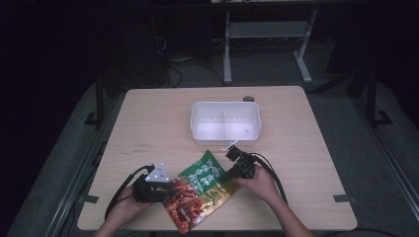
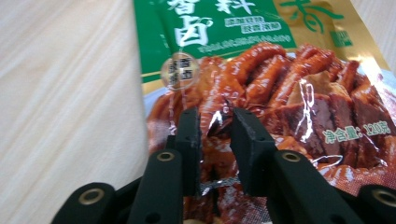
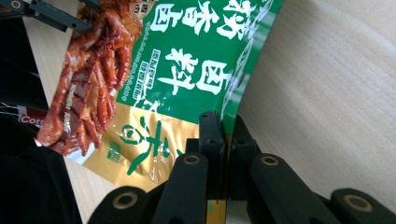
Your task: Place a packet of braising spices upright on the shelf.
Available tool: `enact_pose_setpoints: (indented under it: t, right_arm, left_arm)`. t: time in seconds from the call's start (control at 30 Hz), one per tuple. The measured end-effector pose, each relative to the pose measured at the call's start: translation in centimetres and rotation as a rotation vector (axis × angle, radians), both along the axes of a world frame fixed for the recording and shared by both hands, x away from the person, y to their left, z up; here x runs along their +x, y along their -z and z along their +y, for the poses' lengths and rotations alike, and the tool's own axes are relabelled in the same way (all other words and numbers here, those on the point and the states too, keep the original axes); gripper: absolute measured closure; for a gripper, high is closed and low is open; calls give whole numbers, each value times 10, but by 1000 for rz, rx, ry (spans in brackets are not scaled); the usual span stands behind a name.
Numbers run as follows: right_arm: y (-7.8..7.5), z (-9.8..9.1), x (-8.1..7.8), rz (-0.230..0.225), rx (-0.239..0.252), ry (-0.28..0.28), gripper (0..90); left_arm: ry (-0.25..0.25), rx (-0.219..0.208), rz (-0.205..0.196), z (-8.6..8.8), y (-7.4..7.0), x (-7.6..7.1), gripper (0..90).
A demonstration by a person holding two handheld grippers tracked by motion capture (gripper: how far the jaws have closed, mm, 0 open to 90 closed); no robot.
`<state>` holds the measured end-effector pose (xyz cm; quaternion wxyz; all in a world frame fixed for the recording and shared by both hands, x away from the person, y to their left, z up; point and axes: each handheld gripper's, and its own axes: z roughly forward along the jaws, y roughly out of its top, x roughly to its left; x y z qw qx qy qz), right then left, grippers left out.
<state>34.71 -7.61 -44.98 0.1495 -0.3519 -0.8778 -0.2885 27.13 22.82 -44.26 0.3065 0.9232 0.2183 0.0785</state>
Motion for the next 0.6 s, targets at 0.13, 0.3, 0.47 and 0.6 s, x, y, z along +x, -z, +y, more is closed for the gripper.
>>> enact_pose_setpoints:
  t: [0.13,0.3,0.47,0.6]
  right_arm:
    - [-4,-1,-1,-6,13,3,877]
    - [-10,-3,-3,-12,34,8,879]
    - [-16,-5,-5,-18,51,5,880]
    - [-25,-3,-8,-36,59,-3,880]
  left_arm:
    - [-36,-26,-16,8,-4,2,666]
    - [-58,-24,-28,13,-6,3,615]
    - [-77,-37,-38,17,-8,5,577]
    - [-91,-51,-38,20,-8,6,555]
